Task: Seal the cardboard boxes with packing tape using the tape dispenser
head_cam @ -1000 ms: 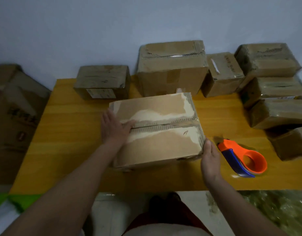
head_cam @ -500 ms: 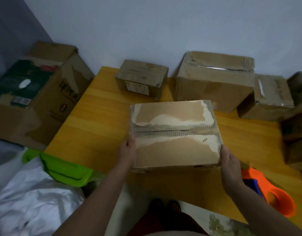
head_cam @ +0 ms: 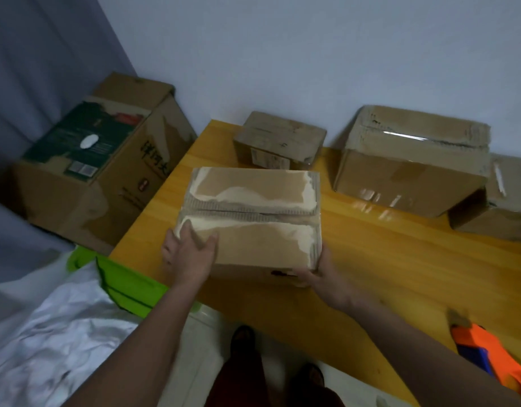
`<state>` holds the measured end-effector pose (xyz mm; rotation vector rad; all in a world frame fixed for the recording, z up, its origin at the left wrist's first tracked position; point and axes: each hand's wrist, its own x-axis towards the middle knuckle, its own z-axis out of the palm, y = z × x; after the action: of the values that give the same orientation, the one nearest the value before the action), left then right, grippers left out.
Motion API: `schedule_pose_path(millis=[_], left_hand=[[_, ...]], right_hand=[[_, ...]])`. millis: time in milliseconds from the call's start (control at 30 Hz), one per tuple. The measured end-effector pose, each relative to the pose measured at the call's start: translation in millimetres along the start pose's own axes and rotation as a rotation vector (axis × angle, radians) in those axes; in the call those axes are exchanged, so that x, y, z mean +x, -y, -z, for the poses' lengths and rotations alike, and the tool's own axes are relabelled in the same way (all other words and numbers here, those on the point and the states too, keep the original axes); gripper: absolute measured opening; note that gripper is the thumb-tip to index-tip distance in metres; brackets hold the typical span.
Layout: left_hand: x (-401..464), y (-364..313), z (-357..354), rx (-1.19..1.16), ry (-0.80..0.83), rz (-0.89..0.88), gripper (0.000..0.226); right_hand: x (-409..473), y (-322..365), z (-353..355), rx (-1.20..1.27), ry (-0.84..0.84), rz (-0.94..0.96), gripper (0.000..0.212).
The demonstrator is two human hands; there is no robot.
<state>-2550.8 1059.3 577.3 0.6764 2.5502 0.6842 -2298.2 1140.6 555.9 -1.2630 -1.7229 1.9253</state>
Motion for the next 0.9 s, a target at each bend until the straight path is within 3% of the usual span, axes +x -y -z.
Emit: schedule_pose_path(millis=[167, 567, 700, 900], left_hand=[[49, -10, 3, 0.145, 0.037, -0.068, 0.083], [189, -39, 8, 0.291, 0.080, -0.305, 0.086], [203, -43, 9, 0.352, 0.073, -0.317, 0.086], [194, -46, 10, 0.462, 0.094, -0.274, 0.081]], right_hand=[[45, 27, -6, -0.099, -0.021, -0.018, 0.088], [118, 60, -47, 0.047, -0.198, -0.029, 0.082], [124, 62, -54, 0.060, -0.208, -0.048, 0.079], [119, 69, -46, -0.106, -0.123, -0.124, 0.078]])
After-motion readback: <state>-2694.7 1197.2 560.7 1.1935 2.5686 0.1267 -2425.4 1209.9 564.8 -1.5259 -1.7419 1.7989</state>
